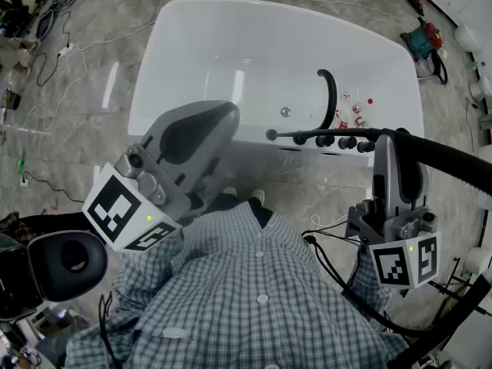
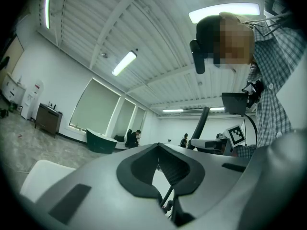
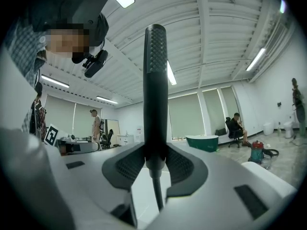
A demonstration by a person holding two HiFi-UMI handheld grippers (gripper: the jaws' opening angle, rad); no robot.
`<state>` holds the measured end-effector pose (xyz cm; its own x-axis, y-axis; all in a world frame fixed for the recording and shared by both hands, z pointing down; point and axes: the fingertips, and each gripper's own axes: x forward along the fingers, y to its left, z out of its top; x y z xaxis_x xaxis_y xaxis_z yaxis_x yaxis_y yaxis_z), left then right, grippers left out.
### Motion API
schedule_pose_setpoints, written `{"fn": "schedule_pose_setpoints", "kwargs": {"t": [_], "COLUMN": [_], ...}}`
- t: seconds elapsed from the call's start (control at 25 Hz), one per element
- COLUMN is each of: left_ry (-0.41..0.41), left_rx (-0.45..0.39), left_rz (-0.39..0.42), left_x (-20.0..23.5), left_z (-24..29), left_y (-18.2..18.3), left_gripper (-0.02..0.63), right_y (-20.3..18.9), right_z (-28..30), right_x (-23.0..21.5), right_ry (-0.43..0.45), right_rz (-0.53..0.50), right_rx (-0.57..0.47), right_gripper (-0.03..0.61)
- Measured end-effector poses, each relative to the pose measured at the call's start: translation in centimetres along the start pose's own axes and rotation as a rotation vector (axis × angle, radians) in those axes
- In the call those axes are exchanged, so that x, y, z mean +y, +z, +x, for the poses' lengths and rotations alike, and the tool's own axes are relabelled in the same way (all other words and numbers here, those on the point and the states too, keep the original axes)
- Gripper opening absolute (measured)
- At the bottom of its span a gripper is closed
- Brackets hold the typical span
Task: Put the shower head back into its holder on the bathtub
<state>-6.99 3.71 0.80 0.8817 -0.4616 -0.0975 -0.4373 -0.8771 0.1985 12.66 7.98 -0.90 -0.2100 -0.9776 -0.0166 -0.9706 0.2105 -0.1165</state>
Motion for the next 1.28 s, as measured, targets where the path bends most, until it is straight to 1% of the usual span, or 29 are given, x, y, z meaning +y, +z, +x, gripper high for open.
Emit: {"fn": "schedule_pose_setpoints", "kwargs": {"t": [0.72,1.28], "left_ry": [0.026,0.012], "left_rx": [0.022,0.041], "left_rz": [-0.014,-0.029], "left_x": [1.2,1.5], "left_z": [0.4,1.2], "left_y": [-1.7,-3.1], "left_gripper": [0.008,0.008], "right_y": [-2.6,-4.5], "right_z": [0.8,1.7], "right_x": [-0.7,-0.7], "right_ry": [0.018,0.037], "right_rz": [0.028,0.035], "right_rx": [0.057,0.105], "right_gripper": [0.133,0.133]}}
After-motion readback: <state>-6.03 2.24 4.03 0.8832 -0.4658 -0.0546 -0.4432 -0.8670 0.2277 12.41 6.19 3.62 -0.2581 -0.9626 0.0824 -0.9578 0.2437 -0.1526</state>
